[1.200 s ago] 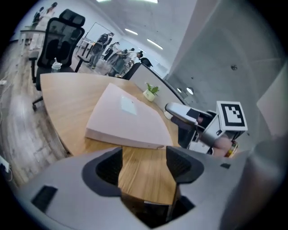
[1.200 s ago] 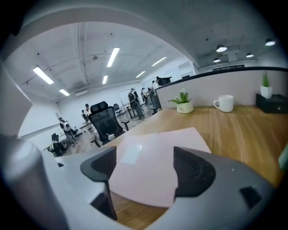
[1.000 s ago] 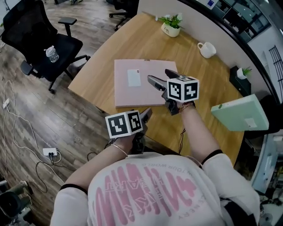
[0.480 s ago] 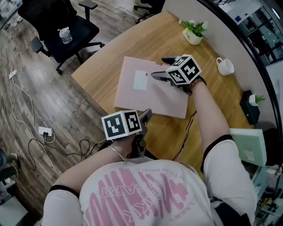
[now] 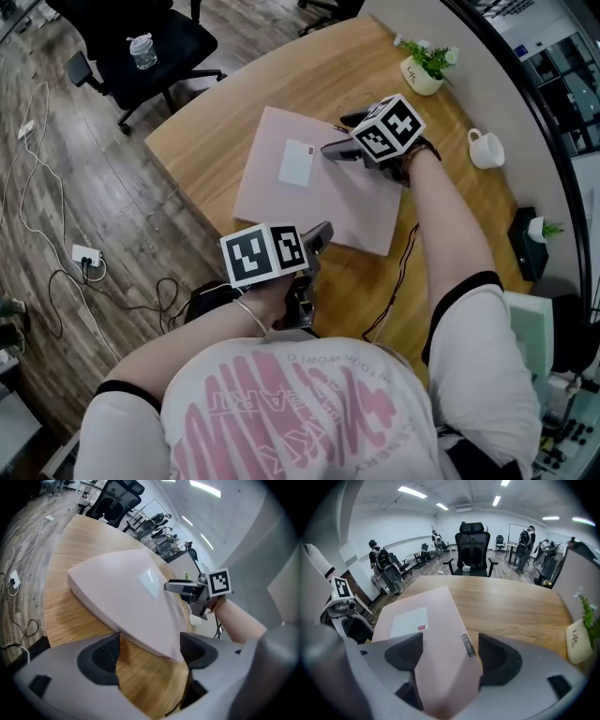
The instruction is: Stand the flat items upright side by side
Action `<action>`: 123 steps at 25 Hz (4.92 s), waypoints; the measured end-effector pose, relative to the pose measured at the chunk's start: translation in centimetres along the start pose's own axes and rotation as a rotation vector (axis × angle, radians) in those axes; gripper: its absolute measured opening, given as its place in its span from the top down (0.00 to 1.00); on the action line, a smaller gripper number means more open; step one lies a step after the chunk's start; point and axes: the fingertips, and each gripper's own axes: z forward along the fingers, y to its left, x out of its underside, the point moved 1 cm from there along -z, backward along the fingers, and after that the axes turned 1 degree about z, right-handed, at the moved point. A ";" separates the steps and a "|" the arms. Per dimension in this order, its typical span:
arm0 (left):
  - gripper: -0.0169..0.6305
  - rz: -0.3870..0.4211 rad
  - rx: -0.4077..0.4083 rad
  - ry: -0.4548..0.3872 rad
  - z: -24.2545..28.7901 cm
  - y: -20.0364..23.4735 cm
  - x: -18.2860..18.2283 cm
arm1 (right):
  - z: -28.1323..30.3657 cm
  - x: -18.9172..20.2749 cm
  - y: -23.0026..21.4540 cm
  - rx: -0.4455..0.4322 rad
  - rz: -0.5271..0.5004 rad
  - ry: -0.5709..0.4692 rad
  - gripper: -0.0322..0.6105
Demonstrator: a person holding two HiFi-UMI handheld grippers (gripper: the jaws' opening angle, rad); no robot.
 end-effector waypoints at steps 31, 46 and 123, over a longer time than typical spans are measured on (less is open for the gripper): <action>0.30 -0.076 0.089 0.074 0.2 0.6 0.3 | 1.3 0.8 1.5 -0.190 0.220 0.058 0.33; 0.30 0.142 -0.027 -0.021 -2.6 2.1 -2.1 | -4.2 5.9 6.1 0.099 0.311 -0.128 0.37; 0.31 1.444 0.788 -0.255 -3.4 -28.8 29.1 | -35.2 43.1 35.9 1.591 0.842 -0.703 0.40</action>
